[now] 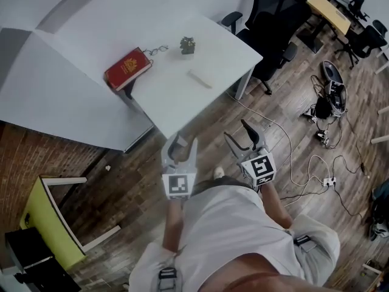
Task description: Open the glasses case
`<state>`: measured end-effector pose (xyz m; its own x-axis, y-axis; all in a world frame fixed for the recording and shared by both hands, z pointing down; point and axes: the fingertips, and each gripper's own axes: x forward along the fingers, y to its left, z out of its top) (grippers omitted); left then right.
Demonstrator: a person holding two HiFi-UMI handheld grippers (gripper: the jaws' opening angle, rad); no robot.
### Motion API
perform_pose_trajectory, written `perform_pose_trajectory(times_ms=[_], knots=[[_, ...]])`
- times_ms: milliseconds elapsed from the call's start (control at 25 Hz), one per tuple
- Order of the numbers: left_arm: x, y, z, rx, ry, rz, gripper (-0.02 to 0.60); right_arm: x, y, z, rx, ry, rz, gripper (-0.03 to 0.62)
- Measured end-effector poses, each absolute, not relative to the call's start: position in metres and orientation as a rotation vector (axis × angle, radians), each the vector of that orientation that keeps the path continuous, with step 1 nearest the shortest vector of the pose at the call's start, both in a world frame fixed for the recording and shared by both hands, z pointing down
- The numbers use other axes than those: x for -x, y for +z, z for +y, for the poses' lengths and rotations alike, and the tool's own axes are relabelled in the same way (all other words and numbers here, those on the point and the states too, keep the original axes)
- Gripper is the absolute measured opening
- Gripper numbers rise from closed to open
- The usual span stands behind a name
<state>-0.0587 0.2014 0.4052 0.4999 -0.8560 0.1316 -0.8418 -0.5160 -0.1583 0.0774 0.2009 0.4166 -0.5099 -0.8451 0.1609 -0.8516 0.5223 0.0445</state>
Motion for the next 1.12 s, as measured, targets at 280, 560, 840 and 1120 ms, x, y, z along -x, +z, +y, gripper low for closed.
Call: perform_pose_trajectory(times_ms=[280,560,840,1120], knots=[[0.032,0.397,0.178,2.604,-0.319,1.507,0.193,-0.098,0.418,0.171,-1.422,0.091,-2.634,0.275],[0.027,0.404,0.161,2.587,-0.354,1.517,0.192,-0.107,0.427,0.150,-1.408,0.116,-2.638,0.275],[0.028,0.414,0.144,2.603,-0.355,1.548,0.190,-0.107,0.433,0.134,-1.396,0.126,-2.630,0.275],[0.029,0.415,0.118,2.622,-0.337,1.541,0.189,-0.105,0.434,0.110,-1.399,0.120,-2.610,0.275]])
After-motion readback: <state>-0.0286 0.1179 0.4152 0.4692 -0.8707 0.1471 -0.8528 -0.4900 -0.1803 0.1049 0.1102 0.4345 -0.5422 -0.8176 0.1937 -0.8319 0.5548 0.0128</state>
